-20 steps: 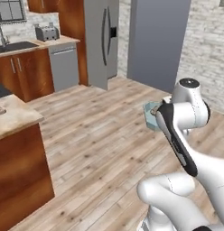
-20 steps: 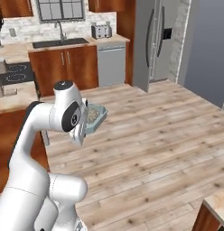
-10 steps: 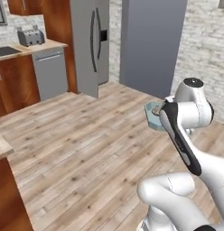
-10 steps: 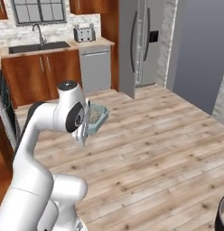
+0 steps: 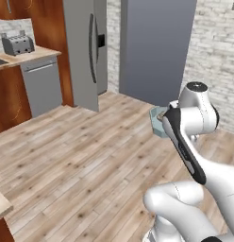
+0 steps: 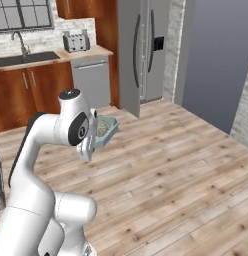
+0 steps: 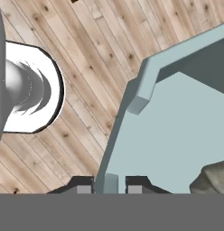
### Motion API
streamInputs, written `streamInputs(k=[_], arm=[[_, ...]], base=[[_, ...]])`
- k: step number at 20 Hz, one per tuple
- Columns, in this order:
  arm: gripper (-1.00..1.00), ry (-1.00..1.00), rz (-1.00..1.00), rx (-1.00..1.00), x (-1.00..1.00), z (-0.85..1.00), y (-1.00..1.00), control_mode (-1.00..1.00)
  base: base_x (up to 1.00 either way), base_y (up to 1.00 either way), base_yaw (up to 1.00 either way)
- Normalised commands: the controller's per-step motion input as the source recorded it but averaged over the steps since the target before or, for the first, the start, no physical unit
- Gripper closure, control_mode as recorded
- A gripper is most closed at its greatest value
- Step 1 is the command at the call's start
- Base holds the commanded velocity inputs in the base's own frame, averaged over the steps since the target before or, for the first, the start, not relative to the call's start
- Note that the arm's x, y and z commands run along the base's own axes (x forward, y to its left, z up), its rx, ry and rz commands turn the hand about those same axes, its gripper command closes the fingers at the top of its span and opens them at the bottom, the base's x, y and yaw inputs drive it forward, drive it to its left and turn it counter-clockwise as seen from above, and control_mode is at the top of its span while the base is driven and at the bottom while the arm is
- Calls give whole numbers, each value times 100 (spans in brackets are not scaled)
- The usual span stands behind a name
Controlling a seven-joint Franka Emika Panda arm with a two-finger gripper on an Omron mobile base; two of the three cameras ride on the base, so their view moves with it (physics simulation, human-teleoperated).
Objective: Place two dumplings into each of the tupperware containers and then place the containers in the fridge.
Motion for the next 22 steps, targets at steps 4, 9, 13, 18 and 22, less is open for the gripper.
streamInputs(k=[4,9,13,18,22], arm=[[100,0,0,0,0,0,0,100],[100,0,0,0,0,0,0,100],[100,0,0,0,0,0,0,100],[100,0,0,0,0,0,0,100],[100,0,0,0,0,0,0,100]], base=[[100,-100,11],[100,-94,13],[100,-64,11],[100,-32,17],[100,-27,27]])
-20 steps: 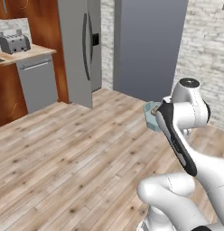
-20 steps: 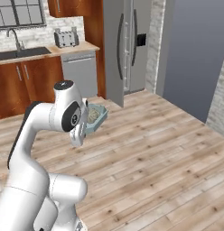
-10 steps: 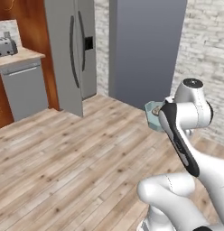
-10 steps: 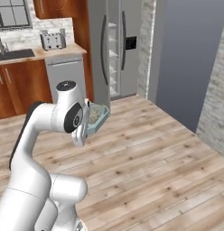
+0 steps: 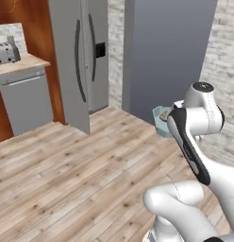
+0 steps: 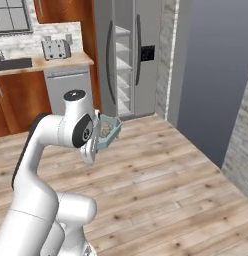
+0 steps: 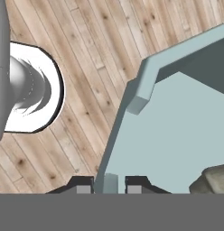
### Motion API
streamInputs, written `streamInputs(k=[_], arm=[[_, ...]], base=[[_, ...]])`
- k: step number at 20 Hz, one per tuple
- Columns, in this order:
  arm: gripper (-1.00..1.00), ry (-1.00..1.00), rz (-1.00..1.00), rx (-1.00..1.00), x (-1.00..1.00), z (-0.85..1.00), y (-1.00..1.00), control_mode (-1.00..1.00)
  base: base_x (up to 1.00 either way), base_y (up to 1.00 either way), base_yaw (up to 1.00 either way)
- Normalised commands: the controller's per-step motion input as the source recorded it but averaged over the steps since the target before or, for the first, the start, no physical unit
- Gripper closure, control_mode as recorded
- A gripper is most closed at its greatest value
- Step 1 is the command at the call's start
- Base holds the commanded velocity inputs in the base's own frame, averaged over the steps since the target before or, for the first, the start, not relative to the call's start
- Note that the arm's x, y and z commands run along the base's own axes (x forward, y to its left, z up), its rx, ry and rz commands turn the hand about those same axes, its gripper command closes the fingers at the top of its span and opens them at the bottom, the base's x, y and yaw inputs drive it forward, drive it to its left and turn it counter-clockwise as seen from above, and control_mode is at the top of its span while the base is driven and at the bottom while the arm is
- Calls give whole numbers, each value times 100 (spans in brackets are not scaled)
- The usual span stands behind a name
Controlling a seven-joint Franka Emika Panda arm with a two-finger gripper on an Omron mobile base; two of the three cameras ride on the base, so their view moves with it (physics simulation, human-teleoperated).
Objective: Place two dumplings into each of the tupperware containers and then place the containers in the fridge.
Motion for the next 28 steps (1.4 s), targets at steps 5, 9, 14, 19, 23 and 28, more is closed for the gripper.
streamInputs(k=[5,9,14,19,23,28], arm=[[100,0,0,0,0,0,0,100],[100,0,0,0,0,0,0,100],[100,0,0,0,0,0,0,100],[100,0,0,0,0,0,0,100],[100,0,0,0,0,0,0,100],[100,0,0,0,0,0,0,100]], base=[[100,-44,35],[100,-66,39],[100,-77,40],[100,-78,39],[100,-81,38],[99,-78,35]])
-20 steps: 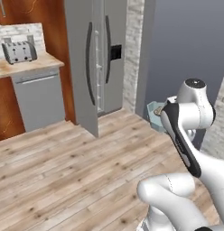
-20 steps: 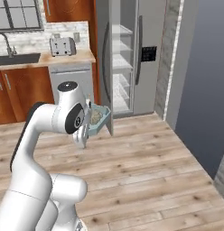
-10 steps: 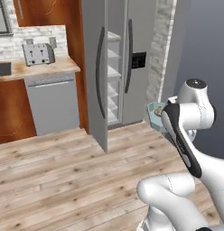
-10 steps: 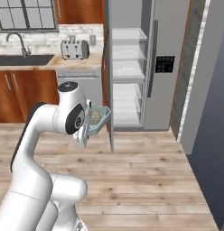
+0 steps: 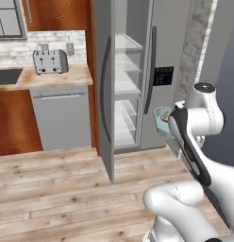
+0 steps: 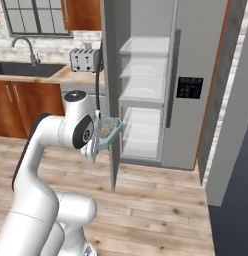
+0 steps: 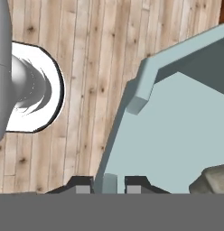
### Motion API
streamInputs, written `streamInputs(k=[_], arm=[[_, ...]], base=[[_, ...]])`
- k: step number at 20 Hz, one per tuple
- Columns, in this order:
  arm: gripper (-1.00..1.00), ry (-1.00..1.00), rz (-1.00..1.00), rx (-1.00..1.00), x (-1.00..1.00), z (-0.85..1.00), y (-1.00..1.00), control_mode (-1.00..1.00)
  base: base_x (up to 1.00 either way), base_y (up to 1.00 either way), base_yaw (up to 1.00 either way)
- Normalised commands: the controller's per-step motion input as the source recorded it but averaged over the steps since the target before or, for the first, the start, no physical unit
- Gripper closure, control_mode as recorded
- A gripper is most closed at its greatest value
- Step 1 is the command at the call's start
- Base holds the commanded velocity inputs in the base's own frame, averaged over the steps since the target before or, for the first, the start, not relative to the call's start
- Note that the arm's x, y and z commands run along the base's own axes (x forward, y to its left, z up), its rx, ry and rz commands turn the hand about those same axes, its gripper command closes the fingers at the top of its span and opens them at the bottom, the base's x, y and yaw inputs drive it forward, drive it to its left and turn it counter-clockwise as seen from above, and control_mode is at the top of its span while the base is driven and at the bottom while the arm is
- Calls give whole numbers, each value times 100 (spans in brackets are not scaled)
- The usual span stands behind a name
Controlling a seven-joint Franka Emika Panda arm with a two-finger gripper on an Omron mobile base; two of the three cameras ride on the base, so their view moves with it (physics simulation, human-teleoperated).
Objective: Place two dumplings into each of the tupperware containers and then place the containers in the fridge.
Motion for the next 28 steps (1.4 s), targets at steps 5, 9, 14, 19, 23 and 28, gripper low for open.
streamInputs(k=[5,9,14,19,23,28], arm=[[100,0,0,0,0,0,0,100],[100,0,0,0,0,0,0,100],[100,0,0,0,0,0,0,100],[100,0,0,0,0,0,0,100],[100,0,0,0,0,0,0,100],[100,0,0,0,0,0,0,100]], base=[[88,-61,29],[63,-51,18],[69,-54,13],[82,-34,14],[86,-41,14],[59,-46,9]])
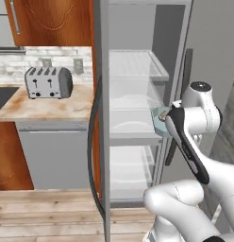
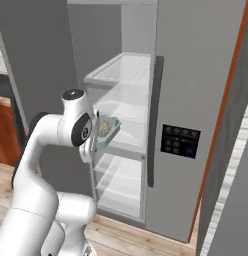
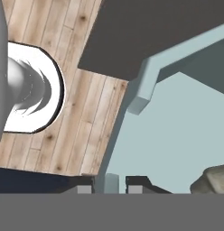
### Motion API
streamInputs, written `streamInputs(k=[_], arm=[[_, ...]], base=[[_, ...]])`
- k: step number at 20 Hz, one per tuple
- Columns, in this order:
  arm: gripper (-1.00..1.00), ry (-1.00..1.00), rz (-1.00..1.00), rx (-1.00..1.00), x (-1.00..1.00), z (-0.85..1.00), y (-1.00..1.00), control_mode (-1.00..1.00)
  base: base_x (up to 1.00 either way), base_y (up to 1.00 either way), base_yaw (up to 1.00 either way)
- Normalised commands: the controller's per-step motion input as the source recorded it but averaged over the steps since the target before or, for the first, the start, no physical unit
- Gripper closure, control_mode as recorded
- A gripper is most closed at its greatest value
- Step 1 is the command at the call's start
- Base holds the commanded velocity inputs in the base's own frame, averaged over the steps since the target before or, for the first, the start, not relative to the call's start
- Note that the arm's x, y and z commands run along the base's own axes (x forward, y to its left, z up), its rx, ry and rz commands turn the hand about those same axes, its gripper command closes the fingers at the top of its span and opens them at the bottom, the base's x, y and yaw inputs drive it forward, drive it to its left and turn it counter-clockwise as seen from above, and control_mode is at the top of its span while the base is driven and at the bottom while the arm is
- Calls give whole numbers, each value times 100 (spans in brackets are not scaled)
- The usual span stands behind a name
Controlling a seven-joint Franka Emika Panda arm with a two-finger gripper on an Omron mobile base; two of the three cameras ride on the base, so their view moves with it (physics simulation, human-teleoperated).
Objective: Place two dumplings into each of the tupperware containers and then place the containers in the fridge.
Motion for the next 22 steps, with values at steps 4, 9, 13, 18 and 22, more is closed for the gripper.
streamInputs(k=[4,9,13,18,22], arm=[[100,0,0,0,0,0,0,100],[100,0,0,0,0,0,0,100],[100,0,0,0,0,0,0,100],[100,0,0,0,0,0,0,100],[100,0,0,0,0,0,0,100]], base=[[38,-39,1],[30,-3,2],[48,0,18],[58,0,21],[51,0,11]])
